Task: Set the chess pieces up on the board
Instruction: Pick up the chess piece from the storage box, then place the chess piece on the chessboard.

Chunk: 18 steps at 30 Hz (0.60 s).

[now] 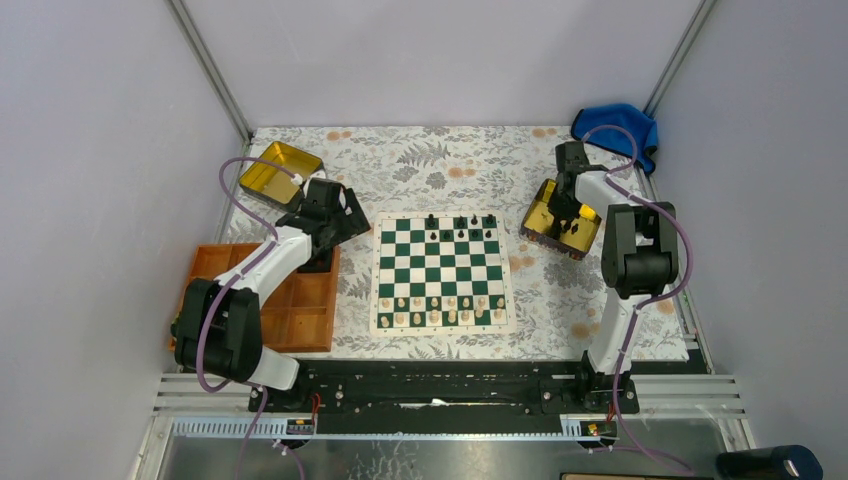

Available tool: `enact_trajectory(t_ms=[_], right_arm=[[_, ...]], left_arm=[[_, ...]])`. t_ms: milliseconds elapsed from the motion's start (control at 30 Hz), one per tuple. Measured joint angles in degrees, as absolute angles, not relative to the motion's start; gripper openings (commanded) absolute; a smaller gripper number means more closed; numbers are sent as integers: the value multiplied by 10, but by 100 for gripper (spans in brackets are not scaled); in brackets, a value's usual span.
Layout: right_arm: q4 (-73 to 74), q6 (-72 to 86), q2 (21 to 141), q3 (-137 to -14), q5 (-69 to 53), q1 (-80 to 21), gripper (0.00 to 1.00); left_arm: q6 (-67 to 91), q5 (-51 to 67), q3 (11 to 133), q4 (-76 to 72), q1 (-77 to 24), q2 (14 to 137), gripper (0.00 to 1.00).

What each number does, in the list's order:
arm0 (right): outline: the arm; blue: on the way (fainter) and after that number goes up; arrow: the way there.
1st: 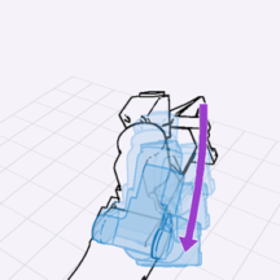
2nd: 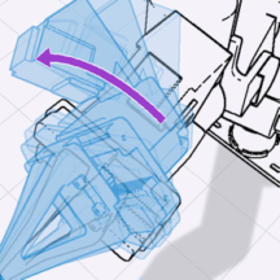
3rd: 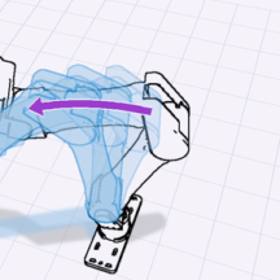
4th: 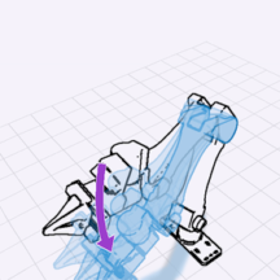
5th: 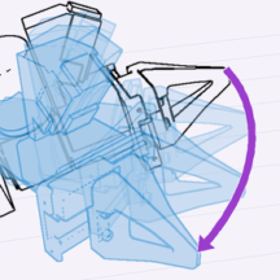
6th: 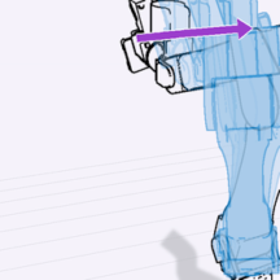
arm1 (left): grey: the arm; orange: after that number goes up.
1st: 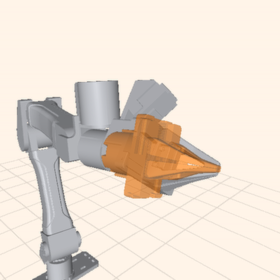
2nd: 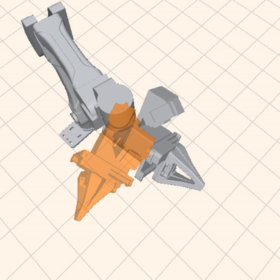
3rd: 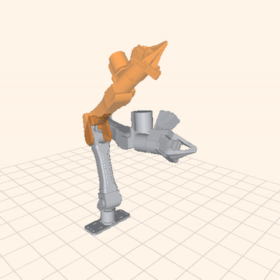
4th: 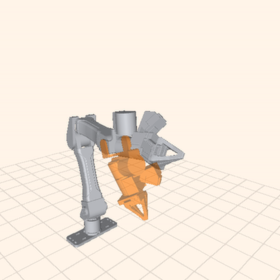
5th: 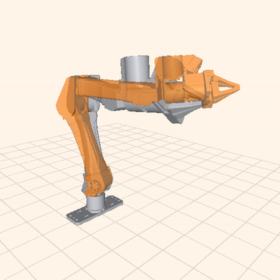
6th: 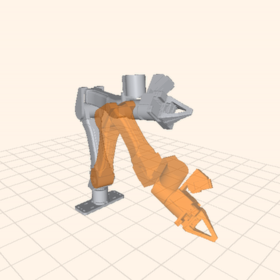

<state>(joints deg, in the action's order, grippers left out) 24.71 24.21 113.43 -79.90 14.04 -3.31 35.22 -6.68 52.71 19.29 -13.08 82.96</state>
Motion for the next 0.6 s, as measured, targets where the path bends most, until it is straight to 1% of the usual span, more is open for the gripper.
enact_trajectory(t_ms=[400,600], right_arm=[[248,236,1072,-813,140,-45,0],[251,225,1057,-853,145,-102,0]], left_arm=[[352,-67,521,193,-131,815,99],[352,-67,511,193,-131,783,99]])
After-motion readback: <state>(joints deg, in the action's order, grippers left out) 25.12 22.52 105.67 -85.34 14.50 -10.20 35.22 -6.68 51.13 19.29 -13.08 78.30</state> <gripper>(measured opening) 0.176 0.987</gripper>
